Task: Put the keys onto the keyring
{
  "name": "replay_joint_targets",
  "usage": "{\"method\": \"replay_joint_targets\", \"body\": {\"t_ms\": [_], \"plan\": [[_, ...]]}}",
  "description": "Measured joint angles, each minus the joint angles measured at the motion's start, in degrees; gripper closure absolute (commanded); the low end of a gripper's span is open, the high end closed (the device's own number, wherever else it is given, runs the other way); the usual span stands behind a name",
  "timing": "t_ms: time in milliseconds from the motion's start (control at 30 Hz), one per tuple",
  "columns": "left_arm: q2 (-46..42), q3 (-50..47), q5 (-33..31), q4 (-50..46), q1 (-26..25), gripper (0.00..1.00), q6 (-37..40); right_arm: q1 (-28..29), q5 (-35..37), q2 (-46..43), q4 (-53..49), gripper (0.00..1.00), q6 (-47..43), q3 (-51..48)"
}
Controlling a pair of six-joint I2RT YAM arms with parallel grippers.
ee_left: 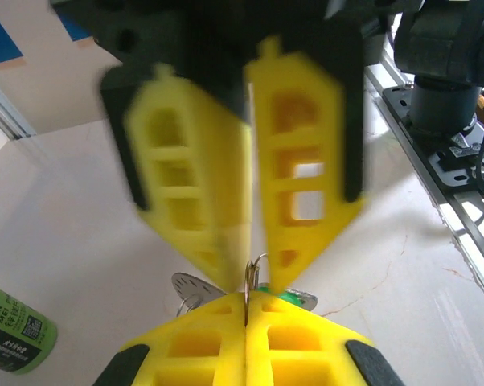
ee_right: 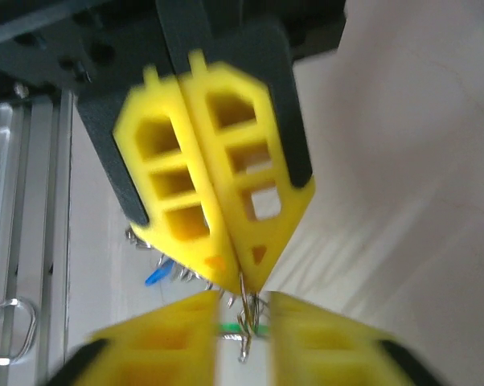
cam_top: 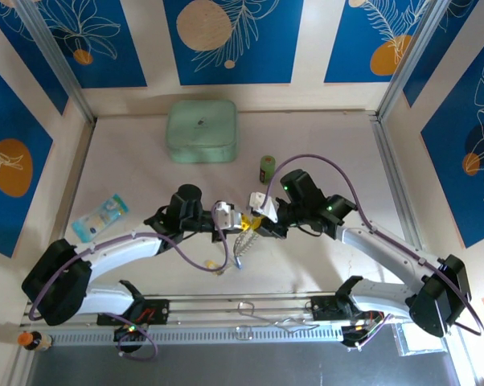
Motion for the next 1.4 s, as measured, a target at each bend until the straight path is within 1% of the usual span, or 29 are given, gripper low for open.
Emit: {"method": "replay_joint_targets", "body": {"t_ms": [167,233,433,533,633,767,1100,1133,1233,1333,1400], "plan": [[0.0,-3.1,-0.35,5.03,-0.02,1.0,-2.82,-3.04,-2.91,-6.23,9.03,0.64,6.32,-8.35],[0.02,-3.91,-0.33,7.04,-0.02,1.0,-4.13,-3.78,-3.17,-7.61,10.95,0.65,8.46,-10.84],[0.61,-4.26,-0.31,10.91,-0.02,1.0,-6.51,-3.91,-4.31,-8.28,13.14,0.71,11.89,-12.66],[0.83,-4.28,-0.31,12.11,-0.02,1.0,-7.39,-3.89,-4.76,-8.26,13.79,0.79,12.44,-12.66],[1.05,-4.28,-0.28,12.72,-0.02,1.0,-7.76,-3.89,-4.94,-8.26,14.27,0.91,12.85,-12.66],[1.05,-4.31,-0.13,12.76,0.0,1.0,-8.17,-4.02,-4.83,-8.22,14.19,1.0,13.05,-12.66],[1.07,-4.48,-0.11,12.74,0.0,1.0,-9.35,-4.02,-4.9,-5.81,13.88,1.0,12.15,-12.59],[1.09,-4.55,-0.09,12.72,0.0,1.0,-9.57,-4.02,-4.98,-5.33,14.01,0.97,12.17,-12.59],[1.11,-4.59,-0.09,12.7,0.0,1.0,-9.9,-4.02,-5.31,-4.61,14.45,0.82,12.41,-12.59],[1.11,-4.59,0.04,12.85,-0.02,1.0,-10.05,-4.02,-5.31,-5.11,15.54,0.72,12.48,-12.72],[1.11,-4.59,0.11,12.72,-0.02,1.0,-10.05,-4.02,-5.35,-6.29,16.83,0.69,12.52,-13.2]]}}
